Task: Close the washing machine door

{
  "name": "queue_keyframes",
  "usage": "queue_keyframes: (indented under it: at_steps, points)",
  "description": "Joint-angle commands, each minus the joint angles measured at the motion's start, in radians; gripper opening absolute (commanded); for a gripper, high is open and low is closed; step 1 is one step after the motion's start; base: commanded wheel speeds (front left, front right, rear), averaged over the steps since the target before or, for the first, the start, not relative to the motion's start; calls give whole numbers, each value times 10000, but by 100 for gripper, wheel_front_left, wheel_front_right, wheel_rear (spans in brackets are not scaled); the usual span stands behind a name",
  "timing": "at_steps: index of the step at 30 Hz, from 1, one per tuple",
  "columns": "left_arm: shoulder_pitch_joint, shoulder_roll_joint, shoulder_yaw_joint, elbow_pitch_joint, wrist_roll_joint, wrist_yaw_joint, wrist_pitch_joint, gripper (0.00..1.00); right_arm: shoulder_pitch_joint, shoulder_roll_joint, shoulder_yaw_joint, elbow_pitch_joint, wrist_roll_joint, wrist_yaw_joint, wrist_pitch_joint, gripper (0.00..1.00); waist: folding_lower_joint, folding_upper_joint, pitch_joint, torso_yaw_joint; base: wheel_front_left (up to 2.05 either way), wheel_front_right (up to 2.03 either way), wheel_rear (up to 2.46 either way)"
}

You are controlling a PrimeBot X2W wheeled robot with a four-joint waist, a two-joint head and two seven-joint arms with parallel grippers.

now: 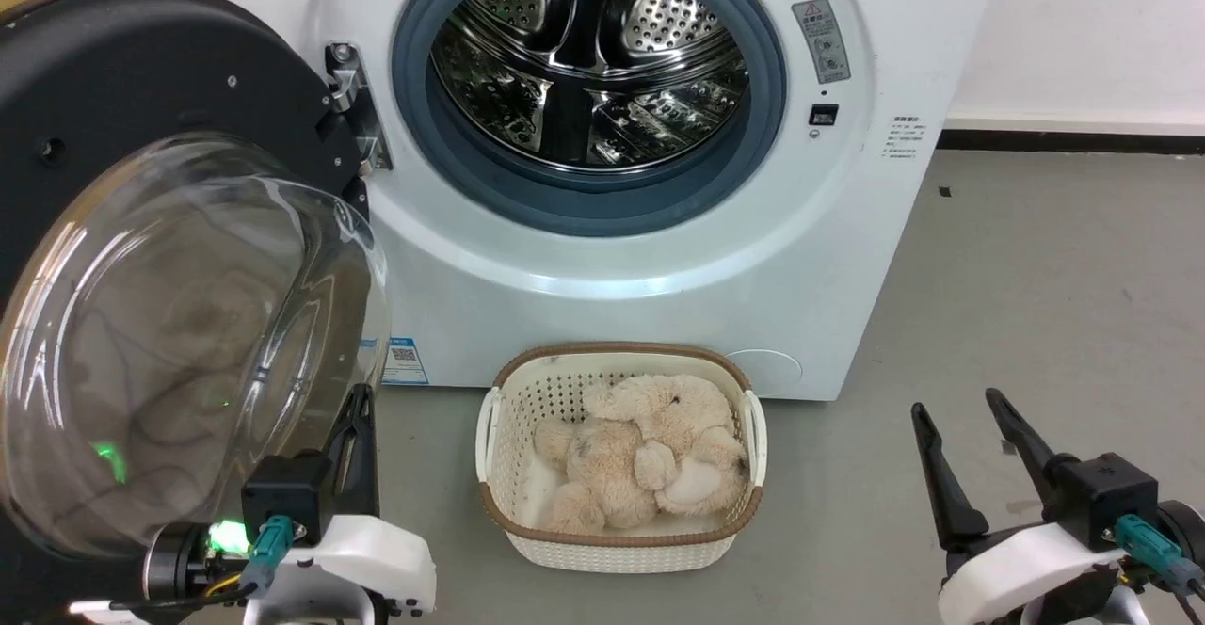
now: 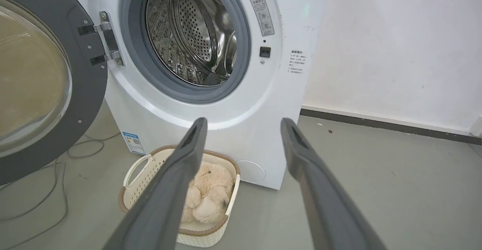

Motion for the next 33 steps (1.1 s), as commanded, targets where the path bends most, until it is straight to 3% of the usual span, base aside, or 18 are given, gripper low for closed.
queue_keyframes:
  at_steps: [1, 20, 33]
  points:
    - [-183, 51, -17, -50, -46, 66, -95, 0, -46, 10, -54, 16, 88, 1, -97, 100, 0, -1, 5, 25, 0, 0, 0]
    - [-1465, 215, 316, -1080, -283, -156, -492, 0, -102, 18, -485, 129, 314, 3, -492, 100, 0, -1, 127, 965, 0, 0, 0]
    - [-2891, 340, 1120, -1447, -692, -634, -765, 0, -137, 24, -805, 297, 406, 3, -764, 100, 0, -1, 285, 1841, 0, 0, 0]
